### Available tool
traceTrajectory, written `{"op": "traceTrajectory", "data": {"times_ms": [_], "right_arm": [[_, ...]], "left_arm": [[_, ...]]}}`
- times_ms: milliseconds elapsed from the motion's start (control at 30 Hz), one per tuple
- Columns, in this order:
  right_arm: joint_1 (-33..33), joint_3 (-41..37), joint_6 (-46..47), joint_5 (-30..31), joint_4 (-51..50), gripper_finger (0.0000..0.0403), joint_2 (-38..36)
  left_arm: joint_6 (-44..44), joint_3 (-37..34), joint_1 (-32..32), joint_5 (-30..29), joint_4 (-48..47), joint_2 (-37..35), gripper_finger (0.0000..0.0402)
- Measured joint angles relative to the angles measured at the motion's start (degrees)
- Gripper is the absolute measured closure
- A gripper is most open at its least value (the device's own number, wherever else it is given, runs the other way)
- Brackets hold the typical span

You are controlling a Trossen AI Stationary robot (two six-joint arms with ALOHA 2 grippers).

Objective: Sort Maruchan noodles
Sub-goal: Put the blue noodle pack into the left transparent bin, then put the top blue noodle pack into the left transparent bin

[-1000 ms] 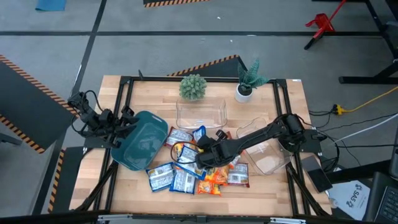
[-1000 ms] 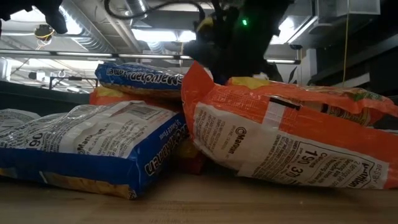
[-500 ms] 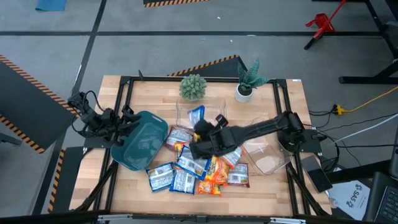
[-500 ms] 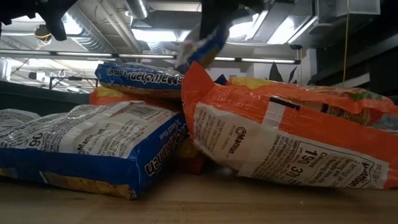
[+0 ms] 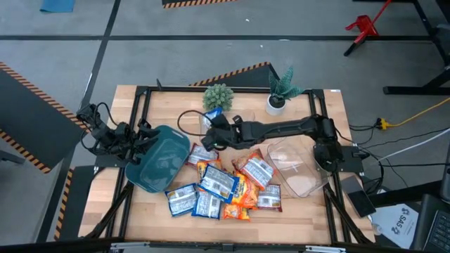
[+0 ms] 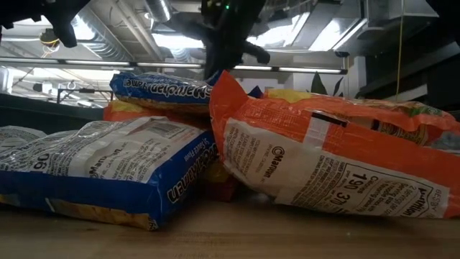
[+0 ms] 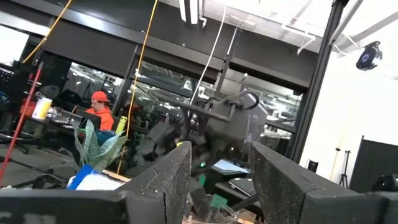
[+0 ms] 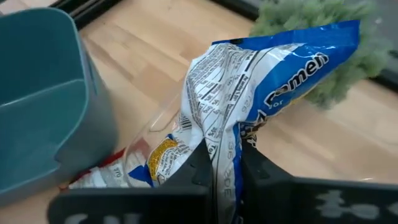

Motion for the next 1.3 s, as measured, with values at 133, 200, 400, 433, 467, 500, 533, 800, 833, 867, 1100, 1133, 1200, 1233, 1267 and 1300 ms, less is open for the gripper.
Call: {"op": "traceTrajectory", "data": {"times_ms": [133, 200, 400, 433, 467, 500, 533, 800, 833, 867, 1100, 1133, 1200, 1233, 1267, 1300], "right_arm": [[-0.07, -3.7, 3.13, 0.1, 0.48, 0.0374, 0.02], [-0.13, -5.89, 3.77, 0.31, 3.36, 0.0375, -0.02], [-1.44, -12.49, 3.83, -3.41, 14.19, 0.0387, 0.0], [-1.81, -13.43, 3.82, -4.04, 15.77, 0.0388, 0.0], [-2.09, -14.29, 3.78, -4.77, 17.03, 0.0387, 0.0], [-2.47, -15.07, 3.8, -5.4, 18.24, 0.0386, 0.0], [-2.82, -15.62, 3.79, -5.94, 19.28, 0.0383, 0.0], [-3.87, -17.89, 3.77, -8.46, 19.4, 0.0324, 0.0], [-3.87, -18.03, 3.73, -8.52, 19.34, 0.0312, 0.0], [-3.87, -18.18, 3.7, -8.7, 19.34, 0.0301, 0.0], [-3.85, -17.2, -1.82, -3.55, 17.29, 0.0238, -0.7], [-3.83, -16.06, -2.73, -2.66, 16.7, 0.0234, -0.86], [-3.74, -13.32, -4.98, -2.46, 14.06, 0.0232, -1.32], [-3.74, -12.14, -6.09, -2.8, 12.26, 0.0231, -1.45], [-3.74, -10.88, -7.0, -3.88, 11.3, 0.0231, -1.46], [-3.74, -9.92, -7.42, -5.39, 10.66, 0.0231, -1.46]], "left_arm": [[0.02, 0.0, 0.0, 0.0, -0.02, 0.02, 0.0244], [0.02, 0.0, 0.0, 0.0, -0.02, 0.0, 0.0244], [0.02, 0.0, 0.0, -0.39, -0.62, 0.02, 0.0244], [0.04, 0.0, 0.0, -0.69, -0.67, 0.02, 0.0244], [0.04, 0.0, 0.0, -1.15, -0.8, 0.02, 0.0244], [0.04, 0.0, 0.0, -1.62, -0.93, 0.02, 0.0244], [0.04, 0.0, -0.02, -2.04, -0.98, 0.02, 0.0244], [0.48, 0.0, 0.0, -3.04, -0.96, 0.0, 0.0244], [0.49, 0.0, 0.0, -3.03, -0.95, 0.02, 0.0244], [0.49, 0.0, 0.0, -3.04, -0.96, 0.02, 0.0244], [0.52, 0.0, 0.0, -3.05, -1.03, 0.01, 0.0244], [0.52, 0.0, -0.01, -3.04, -1.03, 0.02, 0.0244], [0.49, 0.0, 0.0, -3.06, -1.06, 0.01, 0.0244], [0.46, 0.0, 0.0, -3.07, -1.06, 0.0, 0.0244], [0.47, 0.0, -0.01, -3.2, -1.24, 0.0, 0.0244], [0.48, 0.0, 0.0, -3.28, -1.4, 0.0, 0.0244]]}}
